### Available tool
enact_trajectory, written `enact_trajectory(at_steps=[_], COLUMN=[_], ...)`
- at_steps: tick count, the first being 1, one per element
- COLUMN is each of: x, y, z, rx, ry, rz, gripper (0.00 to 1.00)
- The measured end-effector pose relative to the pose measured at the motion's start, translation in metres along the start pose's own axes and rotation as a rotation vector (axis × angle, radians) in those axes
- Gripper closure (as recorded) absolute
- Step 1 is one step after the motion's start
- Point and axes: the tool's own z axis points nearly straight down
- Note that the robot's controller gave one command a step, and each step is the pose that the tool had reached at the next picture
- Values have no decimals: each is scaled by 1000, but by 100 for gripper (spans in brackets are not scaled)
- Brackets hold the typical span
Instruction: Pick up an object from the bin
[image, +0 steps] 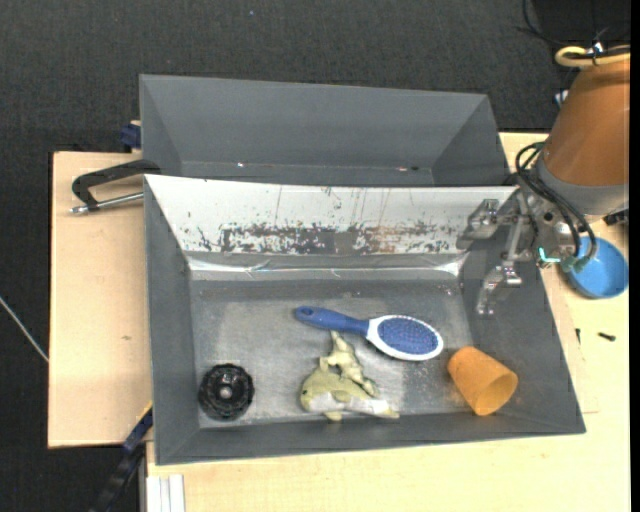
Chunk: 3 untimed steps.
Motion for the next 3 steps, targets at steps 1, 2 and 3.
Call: enact_trajectory(at_steps=[1, 2, 3], x=[4, 22, 24], y=[10, 59, 63], z=[143, 156, 158], rx=[-1, 9, 2], ry=[-15, -8, 4], rz=[290, 164, 165], gripper=[0, 0, 100])
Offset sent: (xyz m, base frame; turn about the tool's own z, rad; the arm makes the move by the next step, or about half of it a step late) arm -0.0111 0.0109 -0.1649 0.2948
